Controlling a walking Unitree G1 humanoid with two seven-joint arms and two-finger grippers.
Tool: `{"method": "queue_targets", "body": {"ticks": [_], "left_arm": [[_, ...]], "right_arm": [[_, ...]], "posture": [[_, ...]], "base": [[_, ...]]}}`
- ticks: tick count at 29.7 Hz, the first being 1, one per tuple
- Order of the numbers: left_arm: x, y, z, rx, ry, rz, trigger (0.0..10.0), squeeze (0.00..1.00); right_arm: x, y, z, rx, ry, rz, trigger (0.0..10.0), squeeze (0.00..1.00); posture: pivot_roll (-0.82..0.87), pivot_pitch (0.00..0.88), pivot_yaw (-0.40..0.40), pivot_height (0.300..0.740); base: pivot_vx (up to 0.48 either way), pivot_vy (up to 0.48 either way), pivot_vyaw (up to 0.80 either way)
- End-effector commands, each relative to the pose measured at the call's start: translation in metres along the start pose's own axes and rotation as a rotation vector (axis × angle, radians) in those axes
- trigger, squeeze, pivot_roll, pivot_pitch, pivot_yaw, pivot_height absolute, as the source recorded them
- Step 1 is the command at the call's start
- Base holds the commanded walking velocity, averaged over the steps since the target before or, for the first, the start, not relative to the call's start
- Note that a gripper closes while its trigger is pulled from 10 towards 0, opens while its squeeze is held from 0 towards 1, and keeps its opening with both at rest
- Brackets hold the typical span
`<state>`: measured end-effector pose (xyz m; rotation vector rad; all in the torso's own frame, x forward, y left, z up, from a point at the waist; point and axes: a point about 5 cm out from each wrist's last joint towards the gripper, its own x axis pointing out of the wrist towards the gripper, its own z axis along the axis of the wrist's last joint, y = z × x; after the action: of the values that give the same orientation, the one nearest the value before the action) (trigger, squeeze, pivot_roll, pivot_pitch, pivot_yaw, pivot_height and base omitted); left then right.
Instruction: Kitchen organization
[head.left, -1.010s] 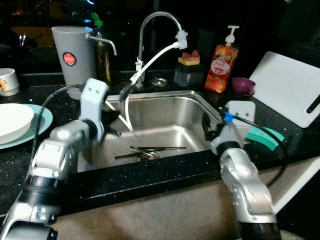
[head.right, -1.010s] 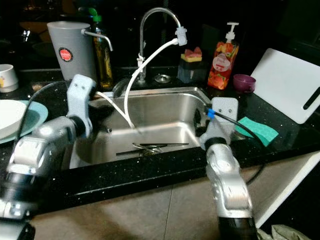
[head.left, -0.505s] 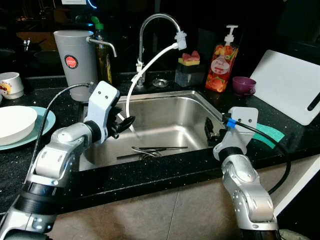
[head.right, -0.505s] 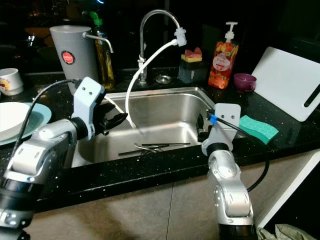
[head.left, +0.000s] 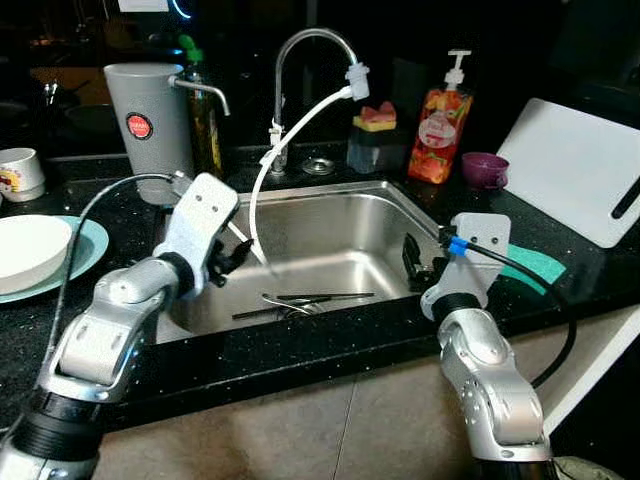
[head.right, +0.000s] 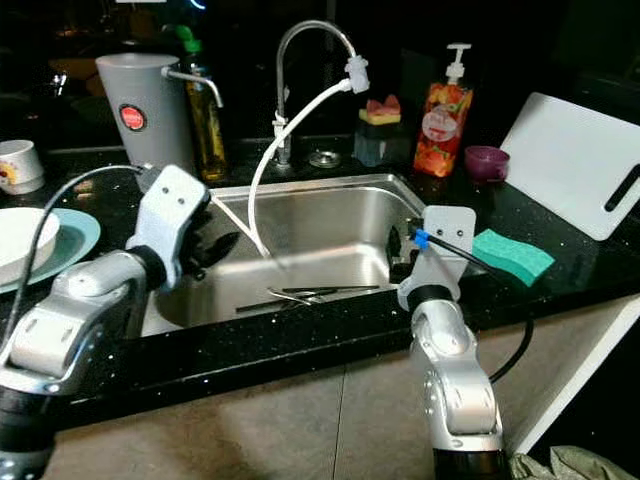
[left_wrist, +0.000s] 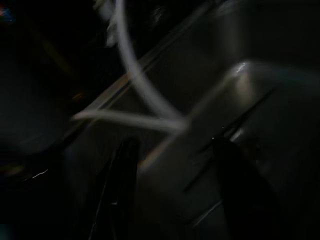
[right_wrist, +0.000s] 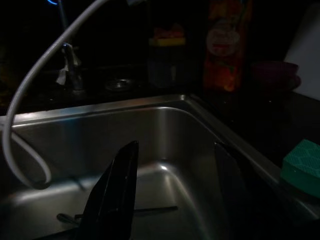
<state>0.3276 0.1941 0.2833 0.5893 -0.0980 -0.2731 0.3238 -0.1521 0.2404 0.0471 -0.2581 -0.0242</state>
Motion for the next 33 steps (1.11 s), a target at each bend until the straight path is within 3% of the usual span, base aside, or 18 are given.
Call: {"method": "queue_targets", "body": {"ticks": [1,3,6,8,10,18,27,33], "left_arm": [[-0.008,0.014,-0.010,0.091,0.075,0.046,10.0,0.00],[-0.008,0.014,-0.010,0.091,0.075,0.046,10.0,0.00],[-0.020,0.045,-0.028,0.116,0.218,0.171,10.0,0.00],[-0.024,0.051,-0.033,0.113,0.258,0.200,10.0,0.00],[-0.035,0.067,-0.051,0.139,0.368,0.260,10.0,0.00],[-0.058,0.097,-0.078,0.173,0.496,0.359,10.0,0.00],[-0.058,0.104,-0.078,0.181,0.491,0.367,10.0,0.00],[-0.054,0.106,-0.094,0.122,0.523,0.355,10.0,0.00]], "right_arm": [[-0.002,-0.001,0.000,0.008,-0.001,-0.002,10.0,0.00],[-0.002,-0.001,0.000,0.008,-0.001,-0.002,10.0,0.00],[-0.001,0.000,0.000,0.011,0.000,0.000,10.0,0.00],[-0.001,0.001,0.000,0.011,0.000,0.001,10.0,0.00],[-0.001,0.001,0.000,0.011,0.002,0.006,10.0,0.00],[0.001,0.002,-0.001,0.011,0.002,0.012,10.0,0.00],[0.003,0.004,0.000,0.011,-0.002,0.022,10.0,0.00],[0.004,0.004,0.001,0.012,-0.007,0.018,10.0,0.00]], "posture": [[0.13,0.110,-0.018,0.740],[0.13,0.110,-0.018,0.740],[0.14,0.114,-0.020,0.740],[0.14,0.114,-0.020,0.740],[0.15,0.114,-0.022,0.740],[0.15,0.111,-0.020,0.740],[0.15,0.098,-0.027,0.740],[0.15,0.088,-0.022,0.740]], "base": [[0.000,0.000,0.00],[0.000,0.000,0.00],[0.000,0.000,0.00],[0.000,0.000,0.00],[0.000,0.000,0.00],[0.000,0.000,0.00],[0.000,0.000,0.00],[0.000,0.000,0.00]]}}
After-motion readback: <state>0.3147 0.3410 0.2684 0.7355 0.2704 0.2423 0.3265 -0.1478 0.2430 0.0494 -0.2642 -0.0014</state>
